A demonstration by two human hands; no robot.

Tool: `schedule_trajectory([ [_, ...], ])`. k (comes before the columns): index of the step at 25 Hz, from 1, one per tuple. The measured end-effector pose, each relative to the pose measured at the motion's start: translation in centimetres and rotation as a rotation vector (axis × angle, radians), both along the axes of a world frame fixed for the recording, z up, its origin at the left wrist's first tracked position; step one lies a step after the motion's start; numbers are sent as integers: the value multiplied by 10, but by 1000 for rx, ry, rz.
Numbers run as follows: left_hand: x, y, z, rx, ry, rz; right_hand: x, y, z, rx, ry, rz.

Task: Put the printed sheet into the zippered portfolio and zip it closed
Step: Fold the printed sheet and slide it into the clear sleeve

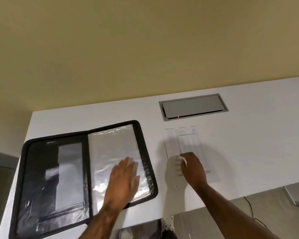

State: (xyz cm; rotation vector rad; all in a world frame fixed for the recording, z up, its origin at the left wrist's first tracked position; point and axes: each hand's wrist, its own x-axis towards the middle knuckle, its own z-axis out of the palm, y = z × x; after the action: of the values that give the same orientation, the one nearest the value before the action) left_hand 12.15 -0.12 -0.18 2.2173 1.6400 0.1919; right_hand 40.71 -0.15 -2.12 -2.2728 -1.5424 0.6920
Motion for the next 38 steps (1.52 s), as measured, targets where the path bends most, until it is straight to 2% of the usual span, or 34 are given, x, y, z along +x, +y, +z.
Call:
schedule_trajectory([
  [2, 67, 16, -14, -107, 4, -176, 48, 27, 3, -36, -46, 22],
  [4, 116, 33, -29, -217, 5, -179, 92, 56, 2, -113, -80, 83],
  [7, 156, 47, -42, -283, 72, -193, 140, 97, -2, -253, -102, 213],
  [11, 171, 40, -54, -370, 178, -200, 162, 129, -14, -334, -101, 358],
  [15, 179, 40, -54, -375, 227, -173, 169, 142, -26, -331, -196, 428],
  [22, 181, 39, -51, -340, 309, -196, 166, 154, -23, -262, -179, 371],
  [24, 181, 40, -50, -342, 322, -198, 160, 152, -19, -252, -55, 326],
  [26, 181, 40, -50, -337, 323, -200, 156, 140, -14, -251, 284, 157],
  [28, 181, 39, -50, -327, 305, -195, 152, 118, -7, -231, 692, -118],
  [30, 180, 40, -51, -331, 281, -188, 153, 95, -4, -228, 950, -295],
  [31, 180, 40, -52, -339, 280, -193, 154, 85, -2, -248, 975, -319],
  [33, 180, 38, -50, -343, 278, -192, 153, 71, -1, -305, 891, -319],
  [35, 182, 40, -42, -362, 170, -180, 153, 65, 2, -307, 787, -298],
  [36, 182, 43, -36, -373, 13, -121, 153, 62, 7, -281, 764, -285],
  [38, 183, 58, -19, -481, -433, 172, 155, 58, 19, -221, 804, -244],
])
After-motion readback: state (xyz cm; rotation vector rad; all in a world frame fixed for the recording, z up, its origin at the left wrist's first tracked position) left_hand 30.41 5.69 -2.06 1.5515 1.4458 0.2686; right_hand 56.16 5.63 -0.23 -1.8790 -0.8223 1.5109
